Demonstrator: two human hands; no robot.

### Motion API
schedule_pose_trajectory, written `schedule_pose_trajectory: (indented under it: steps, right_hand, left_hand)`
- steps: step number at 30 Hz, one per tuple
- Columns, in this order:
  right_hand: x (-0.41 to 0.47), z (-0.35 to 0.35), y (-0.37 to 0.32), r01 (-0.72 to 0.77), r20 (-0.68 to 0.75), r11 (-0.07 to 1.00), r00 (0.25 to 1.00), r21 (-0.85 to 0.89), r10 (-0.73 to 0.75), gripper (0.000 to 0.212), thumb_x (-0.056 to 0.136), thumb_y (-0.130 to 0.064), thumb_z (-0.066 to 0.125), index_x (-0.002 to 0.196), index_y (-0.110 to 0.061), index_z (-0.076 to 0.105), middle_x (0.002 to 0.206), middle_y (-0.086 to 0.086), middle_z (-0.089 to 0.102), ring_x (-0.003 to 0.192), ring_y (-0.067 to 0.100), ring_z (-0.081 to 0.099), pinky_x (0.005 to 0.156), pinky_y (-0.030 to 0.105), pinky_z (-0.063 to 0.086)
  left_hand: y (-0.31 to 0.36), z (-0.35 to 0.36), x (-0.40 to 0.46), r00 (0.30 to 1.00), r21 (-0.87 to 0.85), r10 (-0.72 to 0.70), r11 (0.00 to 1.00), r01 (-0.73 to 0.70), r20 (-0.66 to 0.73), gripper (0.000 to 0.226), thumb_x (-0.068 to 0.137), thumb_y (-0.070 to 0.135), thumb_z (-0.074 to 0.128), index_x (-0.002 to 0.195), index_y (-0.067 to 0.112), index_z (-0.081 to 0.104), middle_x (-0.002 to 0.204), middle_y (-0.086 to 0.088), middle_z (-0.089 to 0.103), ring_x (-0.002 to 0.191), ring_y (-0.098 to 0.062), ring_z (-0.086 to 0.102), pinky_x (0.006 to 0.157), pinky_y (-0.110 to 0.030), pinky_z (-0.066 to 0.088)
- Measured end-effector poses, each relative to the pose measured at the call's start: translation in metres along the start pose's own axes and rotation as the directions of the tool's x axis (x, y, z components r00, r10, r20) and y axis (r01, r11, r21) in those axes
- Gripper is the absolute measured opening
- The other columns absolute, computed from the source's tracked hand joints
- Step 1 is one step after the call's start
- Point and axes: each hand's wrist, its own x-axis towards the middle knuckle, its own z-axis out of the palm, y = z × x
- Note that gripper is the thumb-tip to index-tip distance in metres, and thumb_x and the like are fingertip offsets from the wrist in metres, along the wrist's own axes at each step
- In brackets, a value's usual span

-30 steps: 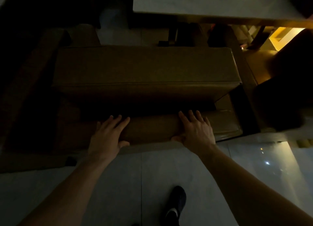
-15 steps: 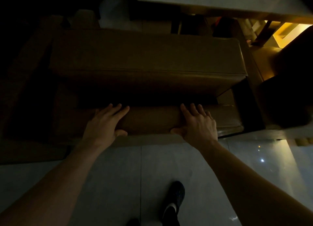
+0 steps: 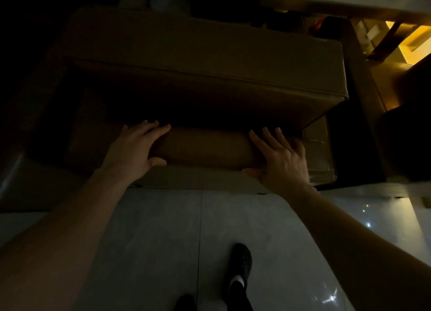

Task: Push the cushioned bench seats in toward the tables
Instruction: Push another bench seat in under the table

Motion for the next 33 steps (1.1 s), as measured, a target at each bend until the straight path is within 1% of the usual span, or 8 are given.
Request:
schedule_pose_trajectory:
  steps: [3,7,10,12,19,29,31,33]
  right_hand:
    - [-0.002,0.001,0.011,-0.016,0.015,0.999,1.0,0.038,0.016,0.097,0.078,-0.079,0.051,0.154,-0.045,0.002,0.166,0.002,0.009,0.152,0.029,0.0,0.117,0.065,0.009]
    - [-0.001,0.002,0.014,-0.011,0.046,0.997,0.999,0.072,0.008,0.096,0.078,-0.077,0.054,0.154,-0.045,0.005,0.166,0.003,0.01,0.152,0.032,0.0,0.116,0.068,0.007]
    - [-0.005,0.002,0.024,-0.014,0.055,0.998,0.998,0.067,0.01,0.097,0.075,-0.079,0.051,0.154,-0.046,0.005,0.166,0.003,0.011,0.152,0.032,0.0,0.116,0.069,0.007]
    - [-0.01,0.002,0.031,-0.013,0.057,0.998,0.998,0.064,0.009,0.098,0.071,-0.082,0.043,0.154,-0.046,0.006,0.165,0.003,0.011,0.152,0.032,0.0,0.115,0.069,0.008]
    - [-0.011,0.001,0.036,-0.036,0.068,0.999,0.997,0.041,0.033,0.1,0.068,-0.081,0.043,0.154,-0.044,0.009,0.165,0.005,0.013,0.151,0.034,0.003,0.114,0.071,0.01]
    - [-0.008,0.006,0.036,-0.001,0.062,0.999,0.998,0.033,-0.001,0.1,0.069,-0.083,0.039,0.155,-0.043,0.006,0.165,0.006,0.01,0.151,0.037,0.001,0.113,0.073,0.006]
    - [-0.006,0.004,0.034,-0.002,0.056,1.0,0.998,0.026,0.0,0.1,0.072,-0.081,0.046,0.155,-0.042,0.006,0.165,0.007,0.011,0.151,0.037,0.002,0.113,0.073,0.006]
    - [-0.007,0.001,0.029,-0.031,0.05,0.999,0.998,0.019,0.03,0.099,0.076,-0.073,0.058,0.155,-0.041,0.007,0.165,0.007,0.012,0.151,0.036,0.003,0.114,0.072,0.008]
  left_hand:
    - [0.004,0.003,-0.003,1.0,-0.014,-0.006,1.0,0.005,-0.031,0.091,0.077,0.044,0.077,0.152,0.033,0.027,0.159,-0.002,0.029,0.146,-0.027,0.022,0.117,-0.055,0.017]
    - [0.011,0.008,-0.007,0.997,-0.049,-0.023,0.999,0.02,-0.069,0.09,0.076,0.043,0.079,0.151,0.032,0.03,0.157,-0.003,0.034,0.144,-0.028,0.027,0.116,-0.055,0.021]
    - [0.017,0.014,-0.014,0.994,-0.079,-0.001,0.997,-0.008,-0.108,0.087,0.077,0.042,0.079,0.151,0.031,0.034,0.155,-0.003,0.037,0.144,-0.028,0.028,0.116,-0.056,0.021]
    - [0.024,0.019,-0.018,0.993,-0.093,0.007,0.996,-0.018,-0.116,0.086,0.078,0.041,0.078,0.15,0.031,0.034,0.155,-0.003,0.037,0.144,-0.029,0.028,0.117,-0.056,0.02]
    - [0.024,0.027,-0.014,0.994,-0.093,0.059,0.993,-0.067,-0.088,0.085,0.079,0.041,0.076,0.151,0.031,0.032,0.158,-0.003,0.032,0.146,-0.03,0.023,0.116,-0.059,0.019]
    - [0.025,0.021,-0.011,0.998,-0.054,0.042,0.998,-0.045,-0.053,0.086,0.081,0.042,0.074,0.153,0.031,0.027,0.16,-0.001,0.026,0.148,-0.028,0.017,0.117,-0.057,0.018]
    - [0.028,0.019,-0.01,0.998,-0.041,0.029,0.999,-0.031,-0.049,0.087,0.08,0.041,0.075,0.152,0.031,0.027,0.16,-0.002,0.026,0.148,-0.028,0.018,0.117,-0.058,0.018]
    - [0.031,0.02,-0.01,0.998,-0.032,0.011,0.999,-0.013,-0.058,0.088,0.079,0.041,0.076,0.152,0.031,0.028,0.16,-0.003,0.027,0.147,-0.029,0.019,0.117,-0.059,0.017]
